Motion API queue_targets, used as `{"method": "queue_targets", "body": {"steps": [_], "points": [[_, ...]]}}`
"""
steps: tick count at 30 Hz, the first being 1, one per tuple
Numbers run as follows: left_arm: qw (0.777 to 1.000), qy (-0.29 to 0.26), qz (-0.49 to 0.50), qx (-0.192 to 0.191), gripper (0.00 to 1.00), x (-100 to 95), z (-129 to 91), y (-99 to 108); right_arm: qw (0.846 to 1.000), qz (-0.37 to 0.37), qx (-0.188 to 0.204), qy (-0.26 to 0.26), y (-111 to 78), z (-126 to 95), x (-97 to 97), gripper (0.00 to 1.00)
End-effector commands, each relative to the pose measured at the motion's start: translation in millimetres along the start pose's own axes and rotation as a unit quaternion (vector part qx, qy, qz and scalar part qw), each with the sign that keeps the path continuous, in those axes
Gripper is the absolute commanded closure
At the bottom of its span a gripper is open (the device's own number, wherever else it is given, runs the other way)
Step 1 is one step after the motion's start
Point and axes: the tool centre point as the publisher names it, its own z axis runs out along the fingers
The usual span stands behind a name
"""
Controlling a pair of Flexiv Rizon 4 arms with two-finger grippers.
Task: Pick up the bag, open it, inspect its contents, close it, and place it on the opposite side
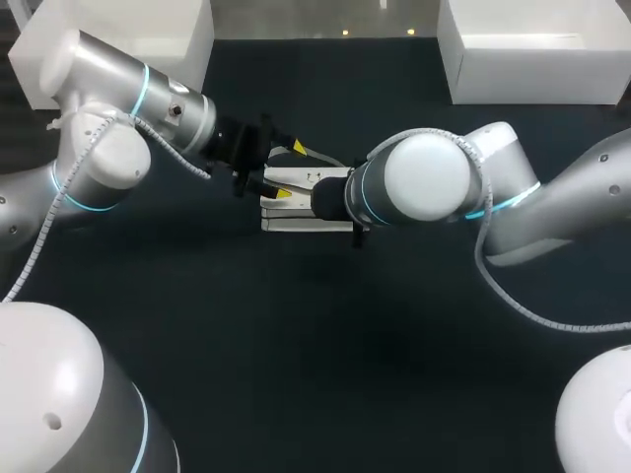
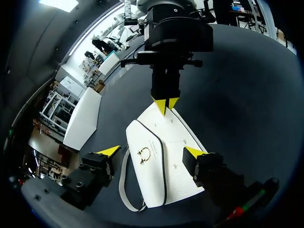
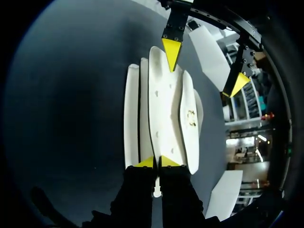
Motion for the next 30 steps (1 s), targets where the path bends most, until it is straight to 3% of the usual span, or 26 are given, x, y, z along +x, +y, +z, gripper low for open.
{"method": "queue_targets", "body": {"steps": [1,3,16,30], "points": [[1.0,-0.002,0.007,-0.001,0.23,4.7,3.4,1.0,1.0,0.0,-0.001,-0.002,0.2,0.7,1.5,1.0],[1.0,0.001,0.013,-0.002,0.33,6.2,5.6,2.0,1.0,0.0,-0.001,-0.002,0.2,0.7,1.5,1.0],[1.0,-0.002,0.018,-0.015,0.5,13.3,17.5,17.3,1.0,0.0,-0.001,-0.002,0.2,0.7,1.5,1.0],[0.999,-0.005,0.035,-0.019,0.56,14.8,22.1,22.1,1.0,0.0,-0.001,-0.002,0.2,0.7,1.5,1.0]]}}
